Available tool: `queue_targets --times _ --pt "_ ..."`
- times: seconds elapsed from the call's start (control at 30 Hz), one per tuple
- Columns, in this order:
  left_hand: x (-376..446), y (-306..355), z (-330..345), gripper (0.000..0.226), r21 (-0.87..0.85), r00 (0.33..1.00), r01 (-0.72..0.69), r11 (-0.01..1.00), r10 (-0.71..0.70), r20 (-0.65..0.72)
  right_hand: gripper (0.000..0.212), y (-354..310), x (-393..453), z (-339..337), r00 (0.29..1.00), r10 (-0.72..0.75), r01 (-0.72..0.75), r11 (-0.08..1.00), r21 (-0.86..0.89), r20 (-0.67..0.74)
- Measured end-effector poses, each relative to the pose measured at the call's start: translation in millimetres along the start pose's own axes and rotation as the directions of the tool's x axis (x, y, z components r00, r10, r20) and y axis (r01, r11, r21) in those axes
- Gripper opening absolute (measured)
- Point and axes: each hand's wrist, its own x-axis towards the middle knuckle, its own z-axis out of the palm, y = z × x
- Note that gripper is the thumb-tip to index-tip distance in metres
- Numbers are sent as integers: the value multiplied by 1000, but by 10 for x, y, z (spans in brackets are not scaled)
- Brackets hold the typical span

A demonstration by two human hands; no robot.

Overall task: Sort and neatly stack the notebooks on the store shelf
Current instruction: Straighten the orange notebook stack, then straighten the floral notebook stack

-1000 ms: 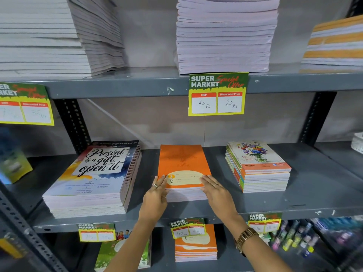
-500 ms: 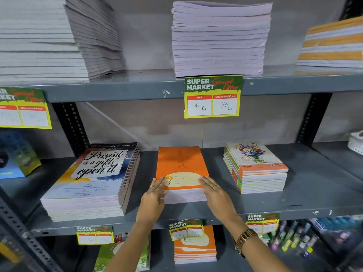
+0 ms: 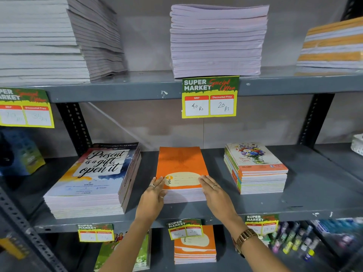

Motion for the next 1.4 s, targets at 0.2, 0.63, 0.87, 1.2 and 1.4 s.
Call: queue_targets --times 0.2,0.63,0.87,1.2,1.4 --pt "-27 193 64 58 106 984 -150 983 159 -84 71 80 -63 -285 975 81 -71 996 52 -205" --pt "205 1396 788 53 98 956 -290 952 293 -18 61 1190 -302 -858 921 285 -288 957 27 -267" --pt "324 1791 1149 56 82 965 -258 963 253 68 56 1729 -336 -1066 911 330 -342 940 -6 -248" --pt "397 2032 1465 52 41 976 -133 990 123 179 45 1968 -339 -1154 937 336 -336 942 18 -99" --pt "386 2049 1520 50 37 983 -89 995 82 162 48 1939 -326 -1129 925 377 -373 925 77 -55"
